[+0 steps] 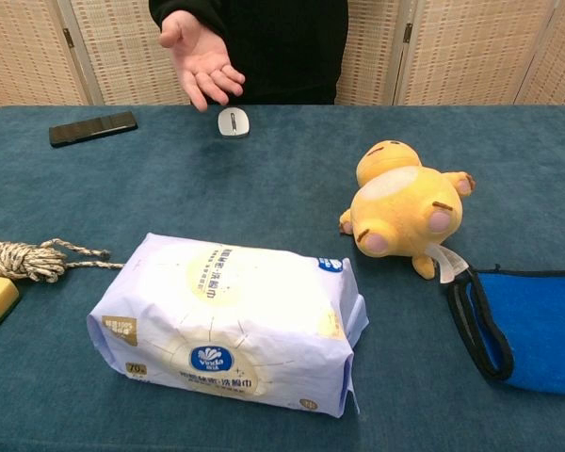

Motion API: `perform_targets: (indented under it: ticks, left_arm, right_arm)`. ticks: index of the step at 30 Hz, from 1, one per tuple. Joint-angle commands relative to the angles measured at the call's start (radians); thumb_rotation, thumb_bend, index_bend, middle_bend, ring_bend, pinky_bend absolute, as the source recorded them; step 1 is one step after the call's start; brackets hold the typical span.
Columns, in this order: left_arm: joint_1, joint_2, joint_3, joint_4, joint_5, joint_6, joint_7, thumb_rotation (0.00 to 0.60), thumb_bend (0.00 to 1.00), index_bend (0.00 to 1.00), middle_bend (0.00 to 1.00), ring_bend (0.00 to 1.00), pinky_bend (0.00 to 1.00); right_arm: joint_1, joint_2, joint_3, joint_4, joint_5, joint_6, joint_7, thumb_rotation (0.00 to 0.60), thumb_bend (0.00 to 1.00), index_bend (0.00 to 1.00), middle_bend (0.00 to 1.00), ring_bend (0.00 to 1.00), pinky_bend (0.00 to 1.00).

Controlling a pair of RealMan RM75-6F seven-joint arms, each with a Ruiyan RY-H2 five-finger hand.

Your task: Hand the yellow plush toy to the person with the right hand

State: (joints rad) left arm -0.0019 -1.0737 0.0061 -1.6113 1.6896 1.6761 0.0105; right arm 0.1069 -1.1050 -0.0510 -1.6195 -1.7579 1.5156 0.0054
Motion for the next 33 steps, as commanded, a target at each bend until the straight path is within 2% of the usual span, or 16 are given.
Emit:
perform_targets:
  ticks: [1, 9, 13, 19, 22, 26, 33]
  left_arm:
    - [-0.001, -0.002, -0.001, 0.000, 0.000, -0.003, 0.004, 0.600, 0.20, 0.01, 0.10, 0.08, 0.16]
    - [-0.015, -0.006, -0.002, -0.007, 0.006, -0.020, 0.005, 0.600, 0.20, 0.01, 0.10, 0.08, 0.16]
    - [-0.027, -0.007, 0.000, -0.007, 0.015, -0.035, -0.001, 0.600, 0.20, 0.01, 0.10, 0.08, 0.16]
    - [-0.024, 0.001, 0.006, -0.006, 0.029, -0.022, -0.021, 0.600, 0.20, 0.01, 0.10, 0.08, 0.16]
    - [-0.016, 0.012, 0.008, -0.002, 0.038, 0.002, -0.052, 0.600, 0.20, 0.01, 0.10, 0.08, 0.16]
    - [-0.009, 0.025, 0.007, 0.006, 0.034, 0.021, -0.092, 0.600, 0.20, 0.01, 0.10, 0.08, 0.16]
    - [0.003, 0.036, 0.012, 0.020, 0.048, 0.052, -0.138, 0.600, 0.20, 0.01, 0.10, 0.08, 0.16]
  right_arm:
    - [0.004, 0.002, 0.003, 0.001, 0.008, -0.008, 0.003, 0.600, 0.23, 0.00, 0.00, 0.00, 0.00]
    - [0.046, -0.003, 0.023, 0.003, 0.026, -0.060, 0.040, 0.600, 0.23, 0.00, 0.00, 0.00, 0.00]
    - [0.116, -0.005, 0.066, -0.051, 0.076, -0.167, -0.021, 0.600, 0.23, 0.00, 0.00, 0.00, 0.00]
    - [0.260, -0.074, 0.157, -0.092, 0.232, -0.387, -0.111, 0.600, 0.23, 0.00, 0.00, 0.00, 0.00]
    - [0.339, -0.152, 0.198, -0.043, 0.320, -0.497, -0.128, 0.600, 0.23, 0.00, 0.00, 0.00, 0.00]
    - [0.415, -0.253, 0.218, 0.048, 0.392, -0.596, -0.130, 0.600, 0.23, 0.00, 0.00, 0.00, 0.00]
    - [0.481, -0.402, 0.216, 0.207, 0.431, -0.640, -0.161, 0.600, 0.28, 0.00, 0.00, 0.00, 0.00]
